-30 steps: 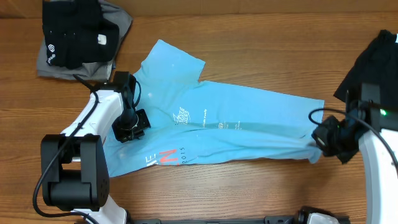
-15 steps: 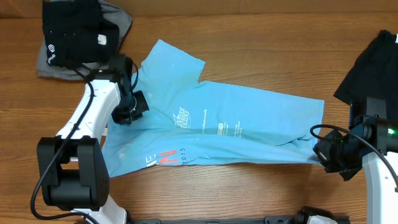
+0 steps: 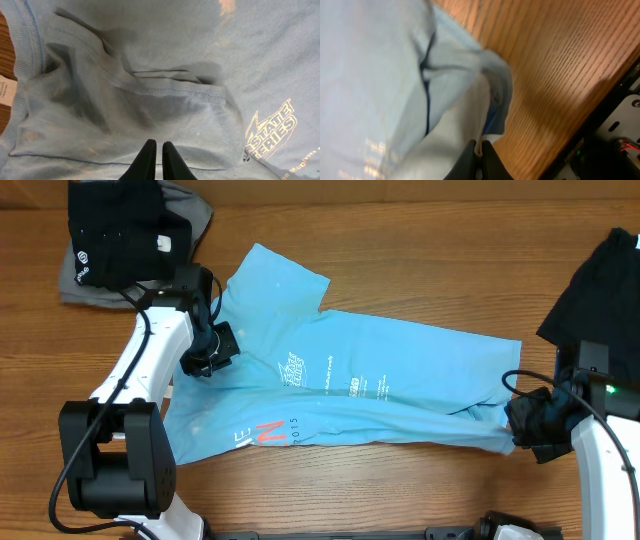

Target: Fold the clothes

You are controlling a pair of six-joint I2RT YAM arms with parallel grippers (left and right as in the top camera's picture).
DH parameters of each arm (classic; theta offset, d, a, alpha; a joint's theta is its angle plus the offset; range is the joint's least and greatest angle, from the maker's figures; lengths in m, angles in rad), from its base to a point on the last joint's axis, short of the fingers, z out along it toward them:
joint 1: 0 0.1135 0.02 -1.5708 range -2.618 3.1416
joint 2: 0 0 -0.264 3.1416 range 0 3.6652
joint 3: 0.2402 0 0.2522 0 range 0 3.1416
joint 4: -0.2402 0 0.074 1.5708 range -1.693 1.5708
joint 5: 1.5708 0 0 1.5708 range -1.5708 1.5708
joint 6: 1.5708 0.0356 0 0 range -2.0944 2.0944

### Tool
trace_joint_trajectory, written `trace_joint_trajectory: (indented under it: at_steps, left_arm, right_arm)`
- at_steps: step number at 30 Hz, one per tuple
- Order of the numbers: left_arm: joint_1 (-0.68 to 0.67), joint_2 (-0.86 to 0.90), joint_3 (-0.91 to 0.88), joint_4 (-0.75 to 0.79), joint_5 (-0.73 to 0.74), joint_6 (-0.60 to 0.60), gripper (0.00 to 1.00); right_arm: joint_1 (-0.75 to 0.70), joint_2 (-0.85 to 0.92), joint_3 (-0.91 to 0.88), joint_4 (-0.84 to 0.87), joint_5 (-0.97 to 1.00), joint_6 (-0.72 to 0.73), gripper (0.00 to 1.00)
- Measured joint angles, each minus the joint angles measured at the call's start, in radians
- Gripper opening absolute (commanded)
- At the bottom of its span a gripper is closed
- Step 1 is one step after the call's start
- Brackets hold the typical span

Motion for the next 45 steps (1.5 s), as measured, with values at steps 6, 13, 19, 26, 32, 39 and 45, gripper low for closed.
trace_joint_trajectory:
  at_steps: [6, 13, 19, 26, 32, 39, 45]
  left_arm:
    - [0.000, 0.000, 0.000, 0.000, 0.003, 0.000, 0.11]
    - [0.000, 0.000, 0.000, 0.000, 0.003, 0.000, 0.13]
    - [0.000, 0.000, 0.000, 0.021, 0.003, 0.001, 0.14]
    - [0.000, 0.000, 0.000, 0.039, 0.008, 0.003, 0.07]
    - [-0.012, 0.000, 0.000, 0.027, 0.023, 0.038, 0.04]
    - [-0.040, -0.003, 0.008, -0.048, 0.040, 0.091, 0.04]
    - [-0.095, -0.007, 0.010, -0.076, 0.053, 0.111, 0.05]
  right_arm:
    - [-0.079, 0.090, -0.033, 0.067, 0.015, 0.027, 0.04]
    - [-0.097, 0.177, -0.033, 0.140, 0.024, 0.037, 0.04]
    - [-0.097, 0.241, -0.033, 0.251, 0.025, 0.036, 0.11]
    - [-0.100, 0.320, -0.034, 0.361, -0.029, -0.060, 0.88]
    - [-0.100, 0.329, -0.015, 0.196, -0.052, -0.139, 0.87]
    - [-0.100, 0.288, 0.056, 0.049, -0.080, -0.240, 0.83]
    - [-0.100, 0.275, 0.016, 0.075, -0.110, -0.300, 0.18]
